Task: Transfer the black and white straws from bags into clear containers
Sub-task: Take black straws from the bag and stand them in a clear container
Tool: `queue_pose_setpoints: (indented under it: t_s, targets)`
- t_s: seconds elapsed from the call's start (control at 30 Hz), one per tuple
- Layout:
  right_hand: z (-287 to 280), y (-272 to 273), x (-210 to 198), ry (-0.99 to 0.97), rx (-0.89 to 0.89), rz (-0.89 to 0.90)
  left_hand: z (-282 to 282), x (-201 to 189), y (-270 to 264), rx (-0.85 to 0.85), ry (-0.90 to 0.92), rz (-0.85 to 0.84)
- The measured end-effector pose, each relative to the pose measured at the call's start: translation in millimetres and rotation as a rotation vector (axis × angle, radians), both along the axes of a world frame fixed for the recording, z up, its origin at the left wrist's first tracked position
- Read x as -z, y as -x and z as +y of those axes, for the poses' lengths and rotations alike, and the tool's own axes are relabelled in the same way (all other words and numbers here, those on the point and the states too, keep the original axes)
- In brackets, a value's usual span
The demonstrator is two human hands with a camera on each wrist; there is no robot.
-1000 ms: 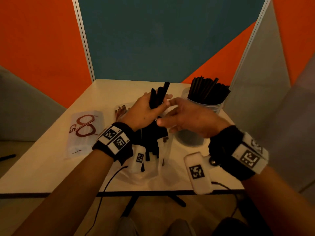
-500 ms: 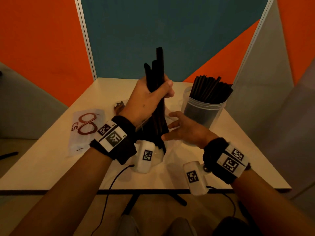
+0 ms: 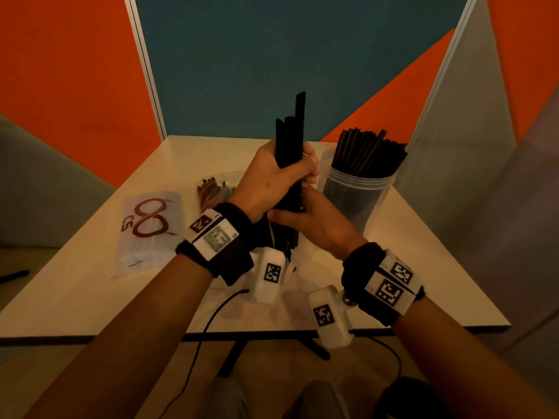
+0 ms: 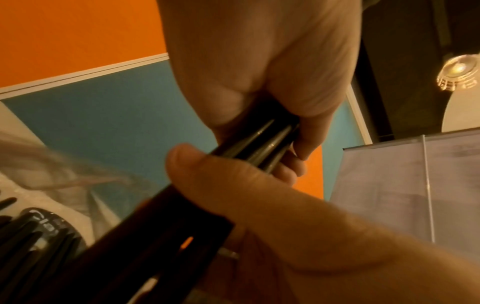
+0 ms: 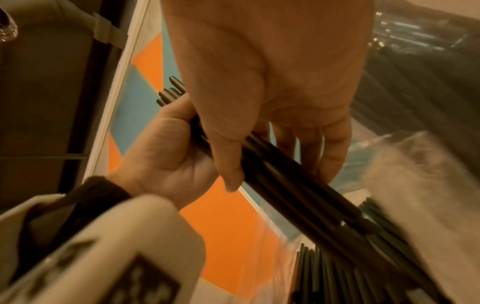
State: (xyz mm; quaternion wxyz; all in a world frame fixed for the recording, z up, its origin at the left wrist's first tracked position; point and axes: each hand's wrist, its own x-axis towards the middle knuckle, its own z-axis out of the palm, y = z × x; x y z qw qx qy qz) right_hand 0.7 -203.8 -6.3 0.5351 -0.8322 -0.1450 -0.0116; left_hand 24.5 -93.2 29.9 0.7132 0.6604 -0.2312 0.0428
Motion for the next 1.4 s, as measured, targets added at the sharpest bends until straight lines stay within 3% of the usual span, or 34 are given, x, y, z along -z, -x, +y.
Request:
queue_pose_setpoints:
  t_s: [0.3, 0.7, 0.9, 1.27, 1.4]
  targets:
    - [6.5, 2.1, 23.9, -0.043, -0.038, 0.071, 5.7, 18.9, 0.8, -0.046, -0.125, 0.055]
    - [14.8, -2.9, 15.3, -0.225, -0.092, -0.020, 5.8, 10.9, -6.3, 0.025, 0.075, 0.078]
    - [15.2, -2.8, 23.6, -0.272, -0.112, 0.033, 6.7, 14.8, -1.2, 0.050, 0.104, 0.131]
    - [10.2, -7.2, 6.9, -0.323, -0.128, -0.013, 5.3, 3.1, 0.3, -0.042, 0.029, -0.015]
    - [-6.7, -9.9, -28.6, -0.464, -0.020, -0.118, 14.8, 12.9, -6.4, -0.115, 0.043, 0.013]
